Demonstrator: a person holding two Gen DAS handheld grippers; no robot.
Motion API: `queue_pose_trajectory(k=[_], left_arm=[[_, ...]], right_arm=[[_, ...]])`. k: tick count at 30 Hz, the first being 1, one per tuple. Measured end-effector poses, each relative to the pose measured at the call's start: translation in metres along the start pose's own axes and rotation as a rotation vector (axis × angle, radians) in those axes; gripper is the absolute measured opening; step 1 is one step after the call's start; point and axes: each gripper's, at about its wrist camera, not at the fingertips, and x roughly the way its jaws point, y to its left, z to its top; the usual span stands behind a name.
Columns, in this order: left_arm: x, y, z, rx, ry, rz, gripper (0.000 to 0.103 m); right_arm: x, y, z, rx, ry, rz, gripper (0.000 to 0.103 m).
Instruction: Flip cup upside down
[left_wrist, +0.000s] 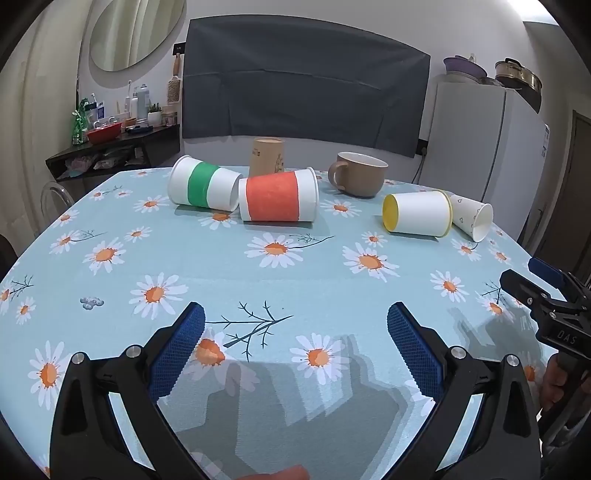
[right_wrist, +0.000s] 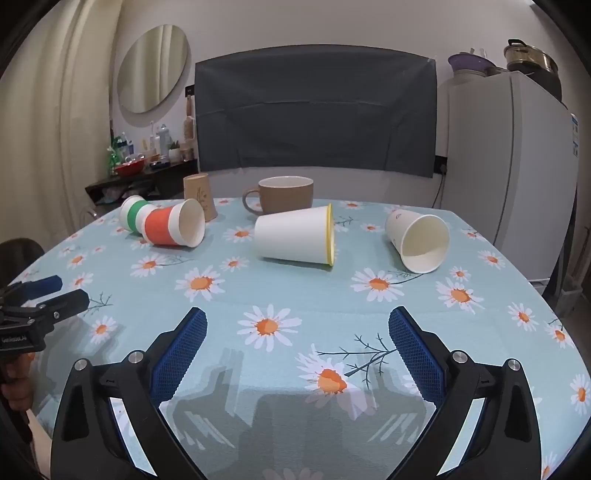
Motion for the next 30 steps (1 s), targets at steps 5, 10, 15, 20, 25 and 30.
queue_pose_trajectory(k=[5, 10, 15, 20, 25, 30], left_arm=[[0.001, 0.0009, -0.0037, 0.003, -0.007, 0.003, 0.097], [-0.0025, -0.0005, -0.006, 0.004, -0.009, 0.0, 0.097], [0.0015, -0.0015, -0.0044, 0.013, -0.002, -0.004, 0.097], [0.003, -0.0031, -0.003, 0.03, 0.012, 0.003, 0.097], [0.0016, -0.0053, -0.0038, 0.042, -0.017, 0.005, 0.097], [0.0014, -0.0055, -0.004, 0.047, -0.025, 0.004, 0.097]], right_arm=[[-0.0006, 0.0004, -0.0008, -0.001, -0.005, -0.006, 0.095], [-0.0008, 0.0, -0.001, 0.0, -0.001, -0.003, 0.095], [-0.001, 0.0003, -0.0014, -0.001, -0.001, -0.002, 0.095], [-0.0002, 0.001, -0.0007, -0.003, 0.002, -0.002, 0.095], [0.0002, 0.0013, -0.001, -0.004, 0.005, 0.0, 0.095], [0.0007, 0.0014, -0.0008, -0.005, 0.006, 0.0, 0.095]])
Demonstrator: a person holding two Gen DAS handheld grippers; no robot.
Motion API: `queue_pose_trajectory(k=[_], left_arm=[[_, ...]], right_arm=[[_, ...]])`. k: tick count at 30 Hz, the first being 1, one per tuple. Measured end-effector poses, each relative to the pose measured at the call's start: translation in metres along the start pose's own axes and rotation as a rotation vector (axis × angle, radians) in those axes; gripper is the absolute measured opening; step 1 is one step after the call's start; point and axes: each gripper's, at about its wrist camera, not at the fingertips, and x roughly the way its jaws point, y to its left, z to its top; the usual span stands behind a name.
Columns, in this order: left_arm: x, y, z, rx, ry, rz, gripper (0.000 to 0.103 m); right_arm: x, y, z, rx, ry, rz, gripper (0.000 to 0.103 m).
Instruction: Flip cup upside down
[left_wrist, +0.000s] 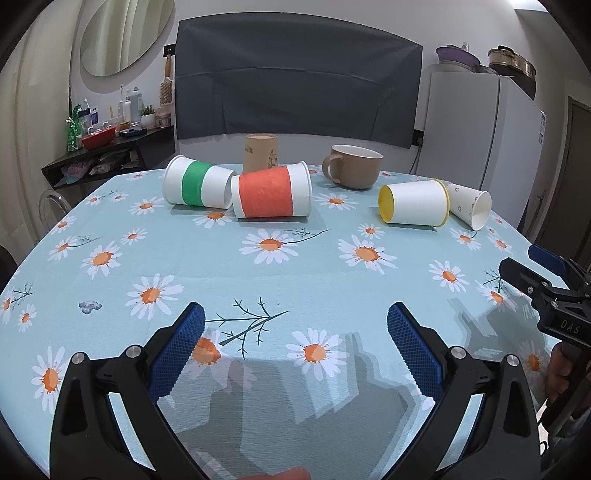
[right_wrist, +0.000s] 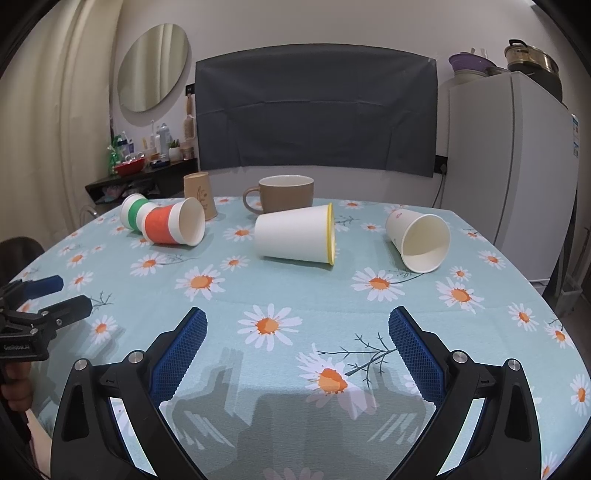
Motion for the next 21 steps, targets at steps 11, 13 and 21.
queue_pose_trajectory(k=[11, 13, 21], left_arm=[[0.0016, 0.0003, 0.0008, 0.001, 0.016, -0.007, 0.097], [0.0015, 0.0005, 0.0007, -0.01, 0.009, -0.011, 0.097], [0.0005, -0.0048, 0.0001, 0.013, 0.003, 0.002, 0.097]], right_arm=[[0.0004, 0.0008, -0.0006, -0.003, 0.006, -0.002, 0.095], [0.0013, 0.0008, -0.0006, -0.003, 0.011, -0.003, 0.095], [0.0038, 0.0005, 0.0003, 0.004, 0.02, -0.001, 0.095]])
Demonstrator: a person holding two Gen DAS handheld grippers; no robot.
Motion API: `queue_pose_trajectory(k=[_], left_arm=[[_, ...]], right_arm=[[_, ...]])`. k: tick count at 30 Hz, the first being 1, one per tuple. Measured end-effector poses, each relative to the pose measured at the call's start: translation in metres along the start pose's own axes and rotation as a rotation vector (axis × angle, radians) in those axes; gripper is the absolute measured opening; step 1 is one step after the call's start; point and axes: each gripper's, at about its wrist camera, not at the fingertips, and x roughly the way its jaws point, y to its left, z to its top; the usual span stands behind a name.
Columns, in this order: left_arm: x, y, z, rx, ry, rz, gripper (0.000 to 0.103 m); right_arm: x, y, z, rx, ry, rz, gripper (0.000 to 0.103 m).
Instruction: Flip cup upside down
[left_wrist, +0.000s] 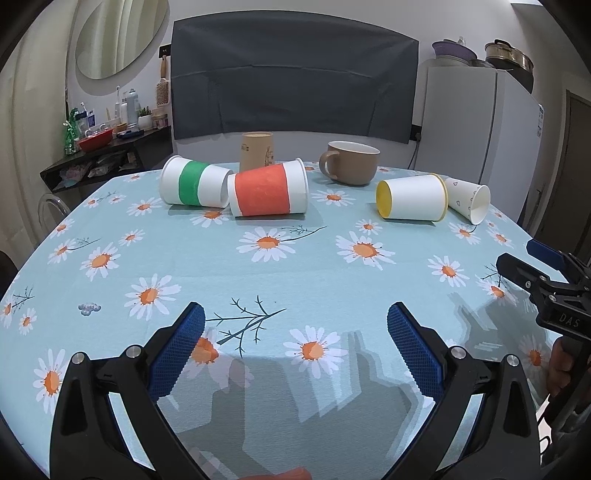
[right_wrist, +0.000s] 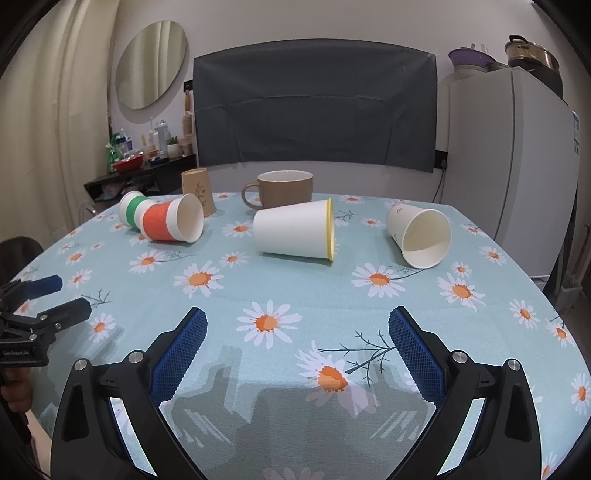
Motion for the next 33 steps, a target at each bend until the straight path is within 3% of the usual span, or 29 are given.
queue_pose_trajectory(k=[10, 16, 20, 25, 30, 33], left_arm=[[0.002, -0.013, 0.008, 0.059, 0.0, -0.009, 0.097], [0.001, -0.022, 0.035, 0.085, -0.007, -0.019, 0.097], [0.007, -0.033, 0.057, 0.116, -0.018, -0.012, 0.097], [0.028, -0.051, 0.079, 0.15, 0.021, -0.05, 0.097], [0.054, -0.069, 0.098, 0.148, 0.066, -0.124, 0.097], [0.067, -0.08, 0.107, 0.16, 0.054, -0.114, 0.097]], right_arm=[[0.007, -0.004, 0.002, 0.032, 0.054, -0.01, 0.095], [0.018, -0.014, 0.01, 0.078, 0.141, 0.039, 0.095], [0.018, -0.023, 0.024, 0.056, 0.132, -0.002, 0.095], [0.026, -0.042, 0.048, 0.036, 0.126, -0.047, 0.095], [0.049, -0.066, 0.069, 0.075, 0.153, -0.068, 0.095], [0.067, -0.081, 0.076, 0.104, 0.18, -0.073, 0.094]])
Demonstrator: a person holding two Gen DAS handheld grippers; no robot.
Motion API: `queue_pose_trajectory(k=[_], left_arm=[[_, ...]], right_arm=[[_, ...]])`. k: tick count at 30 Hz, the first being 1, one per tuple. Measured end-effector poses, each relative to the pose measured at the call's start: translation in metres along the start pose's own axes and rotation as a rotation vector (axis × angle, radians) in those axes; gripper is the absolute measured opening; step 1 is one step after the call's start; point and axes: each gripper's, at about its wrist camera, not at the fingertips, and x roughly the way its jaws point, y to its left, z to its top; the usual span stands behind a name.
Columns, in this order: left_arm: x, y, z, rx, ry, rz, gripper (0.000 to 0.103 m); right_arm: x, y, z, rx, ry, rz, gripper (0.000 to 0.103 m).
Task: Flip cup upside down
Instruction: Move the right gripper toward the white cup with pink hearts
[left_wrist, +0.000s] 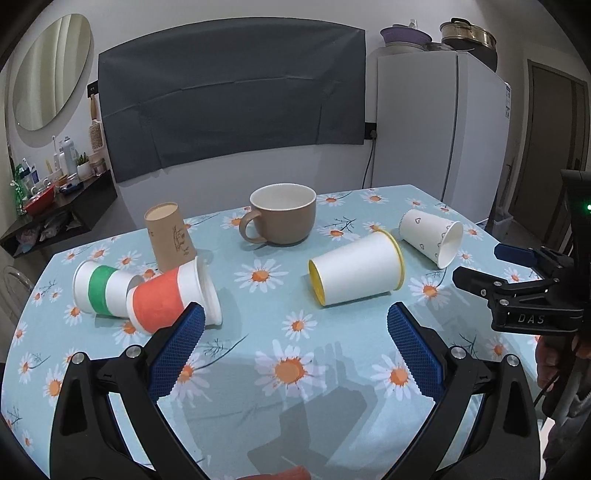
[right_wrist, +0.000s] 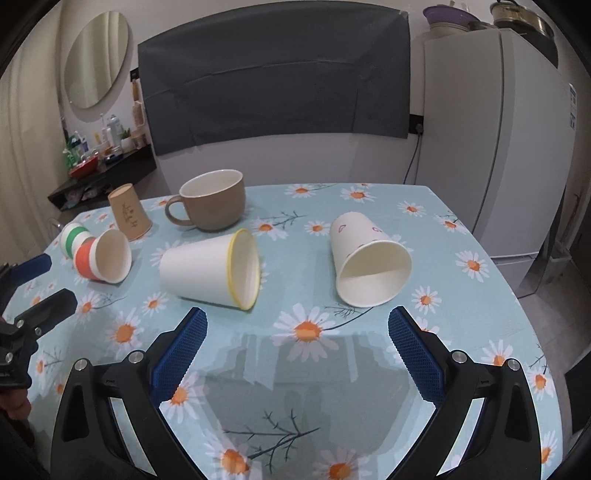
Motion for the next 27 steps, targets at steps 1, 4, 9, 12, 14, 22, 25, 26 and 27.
queue_pose_trajectory(k=[1, 4, 9, 12, 14, 22, 25, 26, 27], left_arm=[[0.004, -0.003, 0.003, 0.0, 0.0, -0.004, 0.097], [0.019, -0.005, 0.01, -0.004, 0.028, -0.031, 0.097], [0.043, -0.014, 0.017, 0.017, 0.059, -0.021, 0.097], [0.054, -0.018, 0.019, 0.017, 0.076, -0.048, 0.097], [0.059, -0.021, 0.019, 0.02, 0.078, -0.049, 0.097], [0.067, -0.033, 0.019, 0.034, 0.087, -0.058, 0.097], [0.066, -0.035, 0.02, 0.035, 0.089, -0.062, 0.097], [0.065, -0.036, 0.02, 0.036, 0.088, -0.063, 0.097], [0.065, -0.036, 0.02, 0.037, 0.086, -0.064, 0.097]], right_arm=[[0.006, -0.004, 0.003, 0.008, 0.012, -0.001, 0.094], [0.023, -0.014, 0.009, 0.024, 0.042, -0.007, 0.093], [0.05, -0.026, 0.014, 0.055, 0.126, 0.001, 0.066], [0.063, -0.031, 0.017, 0.082, 0.153, 0.015, 0.053], [0.069, -0.034, 0.02, 0.089, 0.155, 0.006, 0.044], [0.08, -0.037, 0.016, 0.067, 0.147, -0.005, 0.007], [0.074, -0.036, 0.017, 0.055, 0.139, -0.013, 0.005], [0.072, -0.036, 0.016, 0.056, 0.138, -0.011, 0.005], [0.069, -0.037, 0.015, 0.056, 0.137, -0.009, 0.005]])
